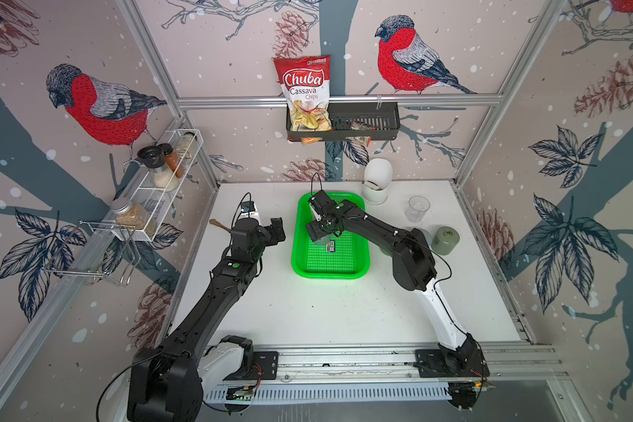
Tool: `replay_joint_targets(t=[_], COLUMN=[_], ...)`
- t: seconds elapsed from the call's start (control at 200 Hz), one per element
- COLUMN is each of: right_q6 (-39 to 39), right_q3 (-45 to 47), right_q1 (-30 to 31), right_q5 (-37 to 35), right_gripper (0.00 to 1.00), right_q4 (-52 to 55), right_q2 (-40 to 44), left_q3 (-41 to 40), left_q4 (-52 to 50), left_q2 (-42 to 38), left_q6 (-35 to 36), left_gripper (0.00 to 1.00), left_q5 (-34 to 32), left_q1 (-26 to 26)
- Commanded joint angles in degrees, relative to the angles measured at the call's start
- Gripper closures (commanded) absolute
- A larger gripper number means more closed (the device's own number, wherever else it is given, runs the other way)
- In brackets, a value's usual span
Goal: Take the tea canister out of the basket
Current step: Pick up the tea canister from the basket.
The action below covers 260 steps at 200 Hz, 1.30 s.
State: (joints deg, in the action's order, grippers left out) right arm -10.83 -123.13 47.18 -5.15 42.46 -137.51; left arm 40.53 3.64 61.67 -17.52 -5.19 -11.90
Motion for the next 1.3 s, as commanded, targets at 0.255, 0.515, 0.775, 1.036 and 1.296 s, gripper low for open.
replay_joint_targets(t=[0.255, 0.515, 0.775, 1.036, 1.296], right_q6=[-0.1, 0.2, 0.4, 0.7, 0.9], right_q3=[-0.5, -0.5, -0.3, 0.6, 3.4], right_q1=[-0.2, 0.0, 0.5, 0.7, 0.9], right_q5=[1.8, 2.0, 1.7, 0.4, -2.1], right_gripper=[0.37, 0.73, 1.00, 1.00, 1.00], right_q4=[0.1, 1.8, 1.9, 2.4, 3.3], right_q2=[-0.2, 0.3, 1.9, 5.7, 12.3], left_q3=[0.4, 0.7, 0.8, 0.9, 1.0], left_q4=[0.8, 0.9, 0.4, 0.4, 0.9], left_q2=[0.5, 0.8, 0.1, -0.3, -0.4], left_q6=[0.6, 0.5, 0.4, -0.2, -1.0], left_gripper=[0.03, 0.03, 0.03, 0.03, 0.03], left_q5=[-0.6, -0.2, -0.2, 0.0, 0.8], left_q1=[-0.1, -0.1, -0.1, -0.1, -0.1])
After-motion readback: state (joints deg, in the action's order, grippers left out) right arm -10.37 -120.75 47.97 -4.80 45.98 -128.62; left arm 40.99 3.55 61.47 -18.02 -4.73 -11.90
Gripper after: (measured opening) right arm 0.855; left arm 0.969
